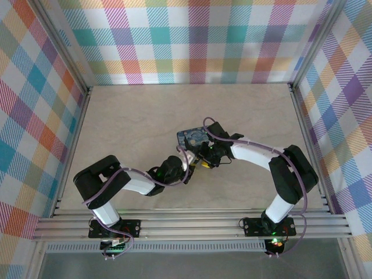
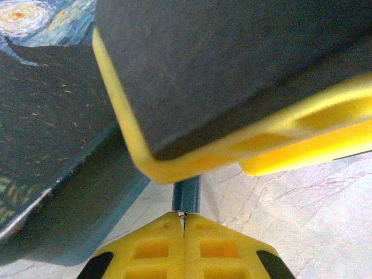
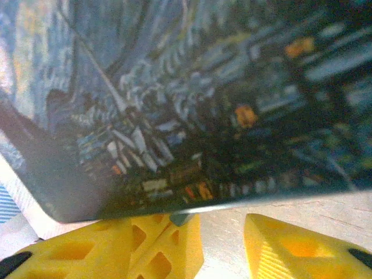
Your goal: Unlock the padlock with the key
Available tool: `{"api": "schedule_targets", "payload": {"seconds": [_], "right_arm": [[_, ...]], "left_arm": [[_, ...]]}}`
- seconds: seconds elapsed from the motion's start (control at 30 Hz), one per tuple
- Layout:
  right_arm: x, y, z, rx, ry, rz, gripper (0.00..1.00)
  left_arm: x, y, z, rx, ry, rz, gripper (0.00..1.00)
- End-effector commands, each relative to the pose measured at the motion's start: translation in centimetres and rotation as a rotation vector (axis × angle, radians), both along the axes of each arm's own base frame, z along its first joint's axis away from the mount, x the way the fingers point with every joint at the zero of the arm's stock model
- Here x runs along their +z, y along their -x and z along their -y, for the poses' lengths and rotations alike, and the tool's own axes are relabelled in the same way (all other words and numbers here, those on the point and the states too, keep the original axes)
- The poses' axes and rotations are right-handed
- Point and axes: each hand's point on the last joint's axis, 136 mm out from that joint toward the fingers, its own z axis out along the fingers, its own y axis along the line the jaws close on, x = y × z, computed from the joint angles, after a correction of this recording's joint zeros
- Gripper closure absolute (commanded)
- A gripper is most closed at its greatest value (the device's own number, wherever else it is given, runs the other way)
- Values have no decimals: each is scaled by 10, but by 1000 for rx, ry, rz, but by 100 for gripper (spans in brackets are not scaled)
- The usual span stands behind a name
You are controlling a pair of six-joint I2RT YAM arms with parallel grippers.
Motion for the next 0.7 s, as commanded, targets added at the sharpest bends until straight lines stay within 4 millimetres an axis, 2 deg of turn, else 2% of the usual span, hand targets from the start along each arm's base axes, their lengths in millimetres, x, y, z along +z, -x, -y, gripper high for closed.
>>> {"api": "schedule_targets", "payload": {"seconds": [0.0,0.33,0.5,0.67], "right_arm": [[18,1,3,-15,-37,73,43],[8,-3,16,-145,-136,214,42],[3,-6,6,-162,-212,237,42],[5,-11,-5,-157,-245,258,42]], "left_arm": [[13,1,-2,25,115,-65,100],[26,-12,-8,14,372,-271,100],[27,-16,-7,-4,489,-371,100],[18,-17,-7,3,522,-425,100]]}}
